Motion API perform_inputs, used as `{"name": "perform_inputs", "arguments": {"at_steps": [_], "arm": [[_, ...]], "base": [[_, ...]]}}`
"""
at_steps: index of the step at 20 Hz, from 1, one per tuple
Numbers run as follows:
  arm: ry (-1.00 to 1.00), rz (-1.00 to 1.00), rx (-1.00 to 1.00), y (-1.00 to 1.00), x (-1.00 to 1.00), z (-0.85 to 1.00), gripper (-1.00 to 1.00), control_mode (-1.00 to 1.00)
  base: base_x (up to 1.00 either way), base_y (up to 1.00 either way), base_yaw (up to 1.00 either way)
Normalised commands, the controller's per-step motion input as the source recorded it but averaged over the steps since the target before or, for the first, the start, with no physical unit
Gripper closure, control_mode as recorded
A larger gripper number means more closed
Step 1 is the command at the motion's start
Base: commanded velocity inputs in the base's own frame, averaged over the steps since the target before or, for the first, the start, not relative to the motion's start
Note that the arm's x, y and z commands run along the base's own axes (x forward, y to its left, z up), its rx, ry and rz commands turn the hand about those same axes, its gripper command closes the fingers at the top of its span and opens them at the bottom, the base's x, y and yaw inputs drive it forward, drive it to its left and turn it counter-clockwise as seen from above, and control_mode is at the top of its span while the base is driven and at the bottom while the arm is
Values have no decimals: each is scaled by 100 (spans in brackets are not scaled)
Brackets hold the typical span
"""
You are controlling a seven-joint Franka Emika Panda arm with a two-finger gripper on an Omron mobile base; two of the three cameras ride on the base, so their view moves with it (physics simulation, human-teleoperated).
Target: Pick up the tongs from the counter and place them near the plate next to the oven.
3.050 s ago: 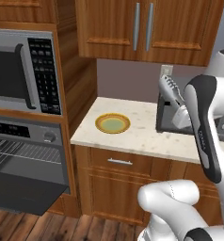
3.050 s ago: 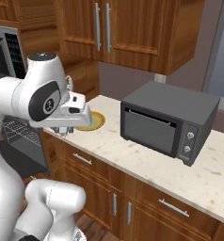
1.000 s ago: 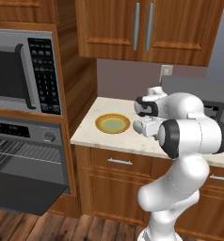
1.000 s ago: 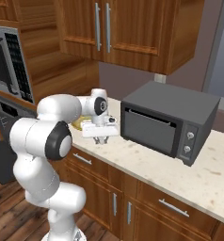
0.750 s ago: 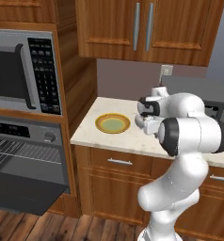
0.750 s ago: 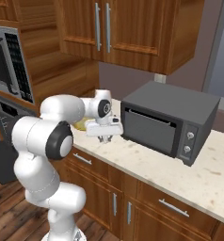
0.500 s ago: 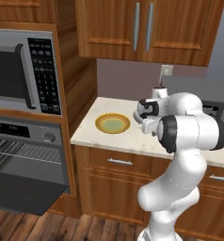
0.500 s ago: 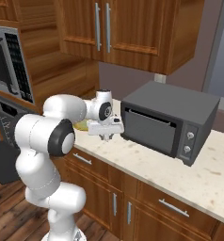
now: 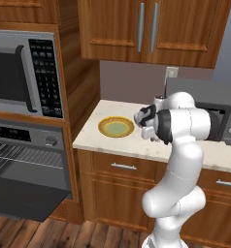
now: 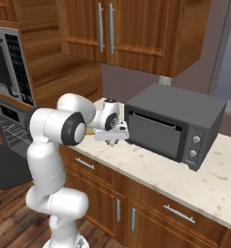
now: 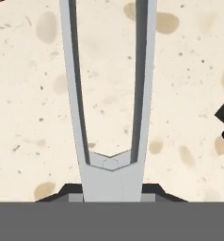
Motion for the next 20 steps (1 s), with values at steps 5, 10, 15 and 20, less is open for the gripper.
{"name": "perform_inputs", "arguments": {"at_steps": [5, 10, 15, 20], "arm": [[0, 0, 0, 0, -8, -16, 100, -100], [0, -2, 0, 0, -4, -34, 100, -100], [0, -1, 0, 0, -19, -19, 100, -100], [0, 0, 0, 0, -1, -14, 100, -100]], "base": [[0, 0, 0], [0, 0, 0], [0, 0, 0], [0, 0, 0]]}}
